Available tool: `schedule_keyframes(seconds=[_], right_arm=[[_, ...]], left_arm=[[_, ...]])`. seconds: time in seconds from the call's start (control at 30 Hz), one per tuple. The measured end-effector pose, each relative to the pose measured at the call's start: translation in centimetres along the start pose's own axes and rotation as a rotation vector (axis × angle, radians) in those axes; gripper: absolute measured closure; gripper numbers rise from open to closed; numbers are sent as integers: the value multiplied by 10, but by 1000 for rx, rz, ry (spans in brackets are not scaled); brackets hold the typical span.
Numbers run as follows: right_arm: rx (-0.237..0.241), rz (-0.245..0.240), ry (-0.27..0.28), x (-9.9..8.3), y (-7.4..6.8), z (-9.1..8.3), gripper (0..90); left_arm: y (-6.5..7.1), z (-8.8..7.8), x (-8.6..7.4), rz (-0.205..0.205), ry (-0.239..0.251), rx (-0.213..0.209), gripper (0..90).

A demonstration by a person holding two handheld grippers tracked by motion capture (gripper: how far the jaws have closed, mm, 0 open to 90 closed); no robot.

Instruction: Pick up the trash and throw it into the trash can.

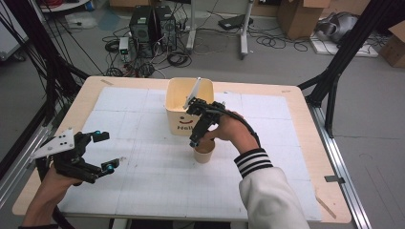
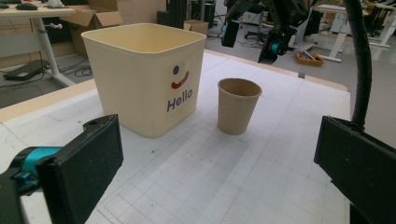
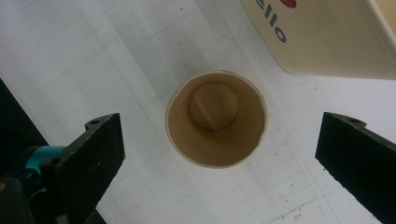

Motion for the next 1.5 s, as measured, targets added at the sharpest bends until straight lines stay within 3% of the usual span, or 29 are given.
schedule_keyframes(seconds=[0.97,1.5], right_arm=[[31,6,-23,-10,-6,36,3],[10,4,-36,-11,-6,50,3]], left_arm=[[1,0,0,-3,-2,-9,18],[2,0,0,-3,0,-10,17]])
Point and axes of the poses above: each handheld gripper's, and its own axes: z roughly forward along the jaws, x roughly out of its top, y roughly to its right, the point moved 10 cm from there along z, roughly forward along the jaws, and after that the axes turned 6 degrees about -x, right-handed, at the moved point
